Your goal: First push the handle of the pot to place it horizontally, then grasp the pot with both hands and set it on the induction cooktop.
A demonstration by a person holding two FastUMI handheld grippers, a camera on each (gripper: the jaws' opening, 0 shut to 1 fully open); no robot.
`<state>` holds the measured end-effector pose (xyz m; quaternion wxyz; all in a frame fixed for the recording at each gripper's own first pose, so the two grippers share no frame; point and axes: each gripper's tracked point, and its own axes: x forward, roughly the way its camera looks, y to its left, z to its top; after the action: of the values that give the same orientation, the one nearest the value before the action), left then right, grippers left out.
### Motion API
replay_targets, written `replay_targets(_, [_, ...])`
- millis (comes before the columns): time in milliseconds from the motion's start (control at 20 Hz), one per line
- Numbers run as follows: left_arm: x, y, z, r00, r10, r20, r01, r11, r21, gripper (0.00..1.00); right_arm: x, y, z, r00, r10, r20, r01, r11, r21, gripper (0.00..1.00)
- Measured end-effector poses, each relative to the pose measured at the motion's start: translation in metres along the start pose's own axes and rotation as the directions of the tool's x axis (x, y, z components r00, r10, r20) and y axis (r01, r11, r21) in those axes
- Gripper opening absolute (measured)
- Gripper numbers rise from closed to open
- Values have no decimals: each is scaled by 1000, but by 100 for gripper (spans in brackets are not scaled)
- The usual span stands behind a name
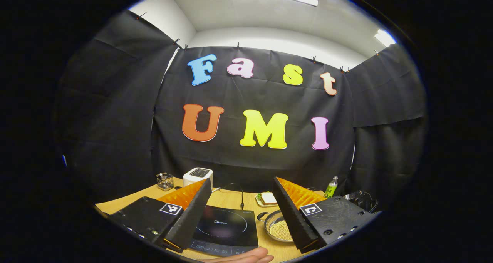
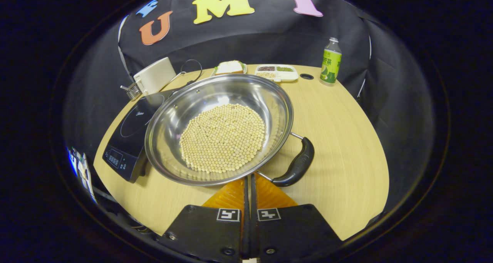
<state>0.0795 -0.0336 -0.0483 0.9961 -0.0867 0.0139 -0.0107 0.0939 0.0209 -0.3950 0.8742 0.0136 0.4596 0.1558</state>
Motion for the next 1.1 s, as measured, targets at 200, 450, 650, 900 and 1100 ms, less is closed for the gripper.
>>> replay_targets(200, [23, 5, -14, 998, 44, -33, -43, 998, 37, 95, 8, -20, 10, 1000, -6, -3, 6, 1000, -10, 4])
replay_targets(450, [46, 0, -31, 998, 39, -58, -36, 997, 66, 95, 24, -51, 22, 998, -50, -28, 49, 998, -33, 4])
replay_targets(650, [69, -11, -56, 994, 21, -106, -14, 998, 61, 95, 36, -70, 32, 997, -70, -39, 69, 997, -22, 4])
replay_targets(900, [94, -35, -94, 983, -28, -181, 41, 997, 69, 95, 43, -88, 48, 995, -96, -27, 95, 995, -19, 4])
replay_targets(1100, [108, -47, -121, 969, -43, -245, 61, 996, 66, 95, 44, -104, 65, 990, -141, 18, 141, 990, -6, 0])
